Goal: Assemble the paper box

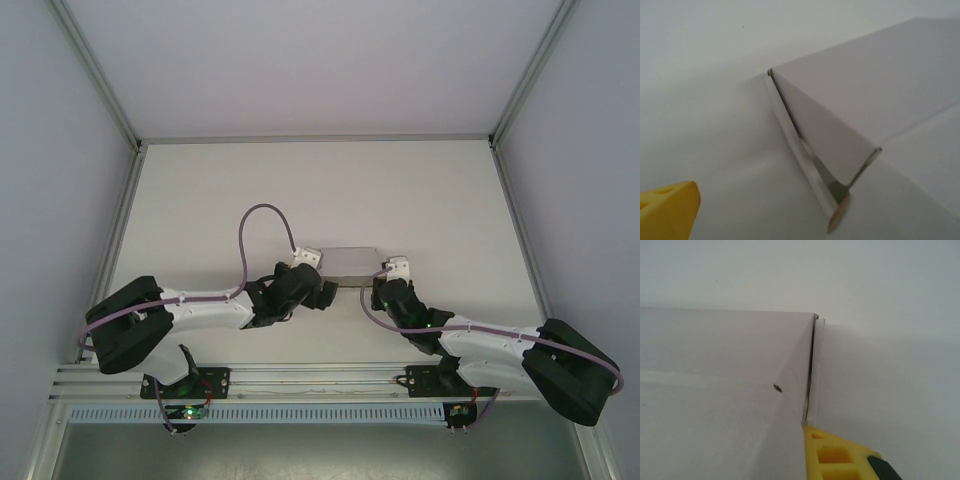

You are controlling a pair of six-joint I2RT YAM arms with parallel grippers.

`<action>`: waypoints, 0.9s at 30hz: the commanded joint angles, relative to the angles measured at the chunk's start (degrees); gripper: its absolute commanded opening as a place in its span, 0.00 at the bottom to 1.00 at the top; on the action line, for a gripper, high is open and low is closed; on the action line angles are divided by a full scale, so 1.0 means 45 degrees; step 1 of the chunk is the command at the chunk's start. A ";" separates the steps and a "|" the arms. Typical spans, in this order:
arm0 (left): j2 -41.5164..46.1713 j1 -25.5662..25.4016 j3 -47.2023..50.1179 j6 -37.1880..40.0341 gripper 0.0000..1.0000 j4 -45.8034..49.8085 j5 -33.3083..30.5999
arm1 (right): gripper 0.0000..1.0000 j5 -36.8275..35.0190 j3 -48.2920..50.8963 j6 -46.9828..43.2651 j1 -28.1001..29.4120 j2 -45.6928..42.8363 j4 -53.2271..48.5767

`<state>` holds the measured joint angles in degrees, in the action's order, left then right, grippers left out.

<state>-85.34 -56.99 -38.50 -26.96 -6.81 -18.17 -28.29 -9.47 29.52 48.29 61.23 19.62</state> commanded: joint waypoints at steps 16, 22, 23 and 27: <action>0.3864 -0.0428 -0.2047 -0.2431 1.00 0.6105 -0.0302 | 0.27 0.0365 -0.0417 0.0447 0.0284 -0.0996 -0.2191; 0.2854 0.0513 -0.3669 -0.2994 1.00 0.6694 -0.0520 | 0.40 0.0826 -0.0308 0.0272 0.0301 -0.2797 -0.3102; 0.2666 0.0730 -0.3911 -0.2968 1.00 0.6756 -0.0439 | 0.42 0.1041 -0.0300 0.0219 0.0288 -0.3080 -0.3250; 0.1934 0.1863 -0.4916 -0.2799 1.00 0.6644 0.0329 | 0.53 0.1278 -0.0105 0.0012 0.0294 -0.4197 -0.3936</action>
<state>-75.13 -51.53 -57.63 -38.41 20.62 -17.76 -23.99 -10.79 30.39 49.01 44.69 5.93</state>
